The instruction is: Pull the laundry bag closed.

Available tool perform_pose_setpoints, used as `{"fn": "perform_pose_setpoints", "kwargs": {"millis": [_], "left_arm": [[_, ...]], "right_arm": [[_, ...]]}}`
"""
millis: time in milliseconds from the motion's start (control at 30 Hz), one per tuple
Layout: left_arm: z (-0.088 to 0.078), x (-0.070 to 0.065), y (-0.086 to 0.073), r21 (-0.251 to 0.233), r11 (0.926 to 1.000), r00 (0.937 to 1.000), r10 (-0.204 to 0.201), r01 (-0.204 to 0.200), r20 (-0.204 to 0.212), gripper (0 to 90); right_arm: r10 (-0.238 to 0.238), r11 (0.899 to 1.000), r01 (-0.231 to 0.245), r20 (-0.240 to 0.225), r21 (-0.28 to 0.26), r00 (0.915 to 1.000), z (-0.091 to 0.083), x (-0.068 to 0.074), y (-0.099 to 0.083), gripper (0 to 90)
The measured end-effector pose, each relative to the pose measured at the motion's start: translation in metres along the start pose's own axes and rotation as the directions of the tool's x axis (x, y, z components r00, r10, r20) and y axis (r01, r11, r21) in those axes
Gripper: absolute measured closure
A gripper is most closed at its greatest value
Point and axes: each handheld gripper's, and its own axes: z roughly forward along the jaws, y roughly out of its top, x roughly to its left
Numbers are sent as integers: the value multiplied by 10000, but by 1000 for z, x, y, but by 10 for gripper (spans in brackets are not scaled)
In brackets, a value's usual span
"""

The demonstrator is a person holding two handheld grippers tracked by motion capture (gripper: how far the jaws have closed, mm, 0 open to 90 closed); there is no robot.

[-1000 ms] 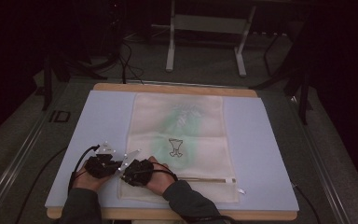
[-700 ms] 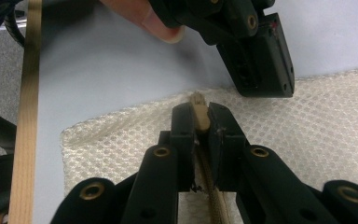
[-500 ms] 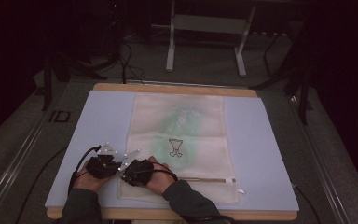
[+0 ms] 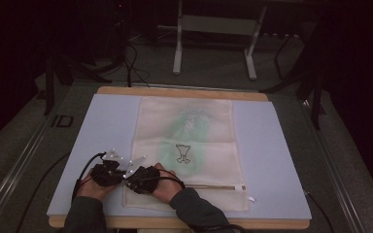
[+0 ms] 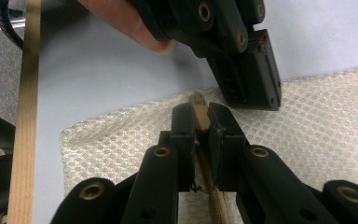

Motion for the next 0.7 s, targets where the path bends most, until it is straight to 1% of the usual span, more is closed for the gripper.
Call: {"fn": "perform_pose_setpoints", "kwargs": {"millis": [33, 67, 133, 167, 200, 233, 300, 367, 500, 700], "left_arm": [[0, 1, 0, 14, 9999, 9998, -163, 163, 71, 896], [0, 1, -1, 52, 9997, 9997, -227, 226, 83, 897], [0, -1, 0, 171, 9998, 9999, -130, 131, -61, 899], [0, -1, 1, 221, 9996, 9999, -157, 159, -68, 899], [0, 0, 1, 221, 9993, 9996, -288, 288, -7, 900], [0, 1, 1, 258, 9992, 9995, -307, 305, 57, 900], [0, 1, 1, 311, 9991, 9996, -285, 282, 95, 900], [0, 1, 2, 384, 9990, 9998, -211, 208, 59, 900], [0, 0, 2, 392, 9990, 9998, -197, 197, 5, 900], [0, 1, 2, 374, 9991, 9998, -195, 193, 67, 900]], "right_arm": [[-14, 10000, 14, 4, -1, 10000, 0, 0, 0, 819], [-12, 10000, 12, 2, 2, 10000, 0, 0, 0, 820], [-31, 10000, 31, -24, 18, 10000, 0, 0, 0, 820], [-27, 10000, 28, -56, 36, 10000, -1, 0, 0, 821], [13, 10000, -13, -119, 21, 9999, -1, -1, 0, 821], [57, 10000, -56, -170, 43, 9998, -1, -2, -1, 821], [107, 9999, -106, -226, 39, 9997, -2, -3, -2, 822], [119, 9999, -117, -264, 78, 9996, -3, -3, -2, 822], [130, 9999, -127, -290, 108, 9995, -5, -5, -5, 823], [-9, 9997, 16, -290, 236, 9996, -9, -6, -7, 823]]}}
